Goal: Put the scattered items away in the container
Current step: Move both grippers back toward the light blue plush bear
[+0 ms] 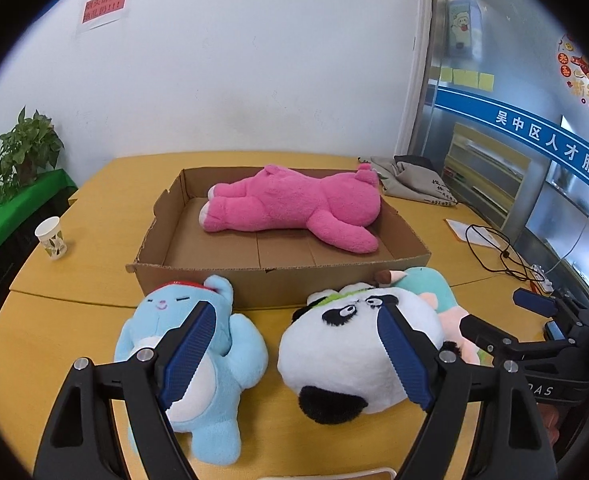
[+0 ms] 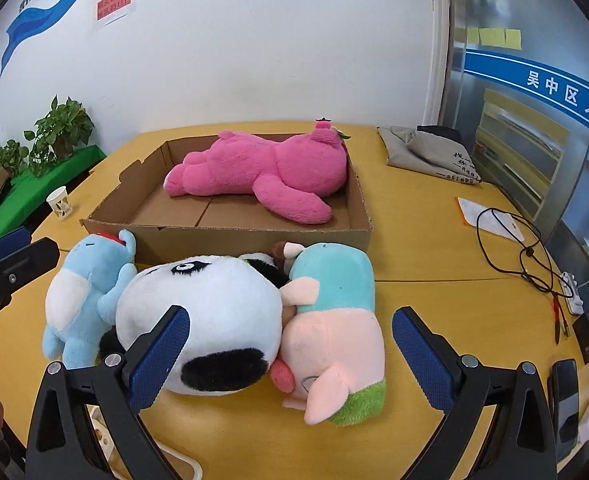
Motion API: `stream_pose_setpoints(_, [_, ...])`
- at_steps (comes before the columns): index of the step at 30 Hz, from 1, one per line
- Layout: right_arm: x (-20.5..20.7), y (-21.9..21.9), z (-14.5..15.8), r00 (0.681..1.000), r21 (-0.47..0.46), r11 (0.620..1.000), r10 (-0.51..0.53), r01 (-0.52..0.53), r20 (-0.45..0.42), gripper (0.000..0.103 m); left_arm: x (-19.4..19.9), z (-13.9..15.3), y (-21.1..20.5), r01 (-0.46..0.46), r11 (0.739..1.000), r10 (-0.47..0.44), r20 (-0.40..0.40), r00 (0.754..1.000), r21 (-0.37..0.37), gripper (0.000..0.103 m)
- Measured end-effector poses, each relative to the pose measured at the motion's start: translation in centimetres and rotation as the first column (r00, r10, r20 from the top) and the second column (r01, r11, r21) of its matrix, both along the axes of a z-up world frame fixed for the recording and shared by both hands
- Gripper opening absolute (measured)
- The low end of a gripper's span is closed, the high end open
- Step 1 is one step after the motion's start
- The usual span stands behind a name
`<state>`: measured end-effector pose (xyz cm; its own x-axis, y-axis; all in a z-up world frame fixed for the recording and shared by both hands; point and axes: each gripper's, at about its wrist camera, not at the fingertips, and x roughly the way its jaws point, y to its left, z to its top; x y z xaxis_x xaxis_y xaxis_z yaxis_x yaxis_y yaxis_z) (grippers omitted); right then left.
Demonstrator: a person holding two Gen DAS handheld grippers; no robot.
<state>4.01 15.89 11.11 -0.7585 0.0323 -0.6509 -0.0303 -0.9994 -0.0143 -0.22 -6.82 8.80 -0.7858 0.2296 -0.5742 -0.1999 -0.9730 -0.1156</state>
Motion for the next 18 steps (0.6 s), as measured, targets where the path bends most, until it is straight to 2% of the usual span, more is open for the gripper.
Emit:
stream_pose_setpoints(8, [-0.2,-0.5,-0.8,1.0,-0.001,1.0,0.01,-0.01,0.018,0.103,0.1,-1.2,-1.6,-0.017,0.997,0.012,0.062,0.998,0.079,0.083])
stream_pose_setpoints(13, [-0.4,-1.5,-0.9,1.0,0.004,1.0,0.022,-0.022,0.014,0.103,0.4,-1.3,-1.7,-0.005,0.999,0.002,0.051,0.999,0.053,0.083])
stream_pose_setpoints(18, [-0.1,-2.2,-0.3,0.999,0.019,1.0,0.024,-0.024,-0.023,0.103,0.4,-0.8,-1.7,0.015,0.998,-0.017,0.022,1.0,0.068,0.083])
